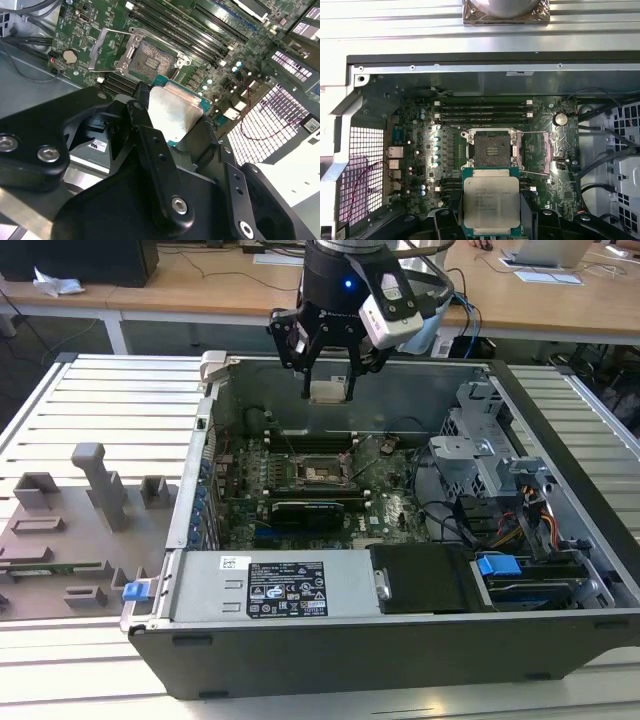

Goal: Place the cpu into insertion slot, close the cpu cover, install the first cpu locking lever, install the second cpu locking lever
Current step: 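Place the cpu into insertion slot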

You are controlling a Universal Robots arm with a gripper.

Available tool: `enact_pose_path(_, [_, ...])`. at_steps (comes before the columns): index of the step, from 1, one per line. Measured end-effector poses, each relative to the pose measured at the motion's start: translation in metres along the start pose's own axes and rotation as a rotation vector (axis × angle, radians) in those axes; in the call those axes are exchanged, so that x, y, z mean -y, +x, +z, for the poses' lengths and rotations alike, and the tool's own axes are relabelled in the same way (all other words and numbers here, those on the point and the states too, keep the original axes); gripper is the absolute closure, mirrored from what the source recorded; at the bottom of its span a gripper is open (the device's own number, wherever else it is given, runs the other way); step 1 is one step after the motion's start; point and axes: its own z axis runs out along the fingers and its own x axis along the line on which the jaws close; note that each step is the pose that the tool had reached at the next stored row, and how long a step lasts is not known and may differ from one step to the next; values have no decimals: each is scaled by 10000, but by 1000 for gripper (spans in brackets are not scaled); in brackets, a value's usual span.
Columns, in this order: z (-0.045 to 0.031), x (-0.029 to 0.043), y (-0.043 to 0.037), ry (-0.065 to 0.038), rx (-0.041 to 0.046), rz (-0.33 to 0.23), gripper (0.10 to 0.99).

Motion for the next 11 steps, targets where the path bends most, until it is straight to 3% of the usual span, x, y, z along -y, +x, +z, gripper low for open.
enact_pose_path(11, [129,12,-2,0,0,0,545])
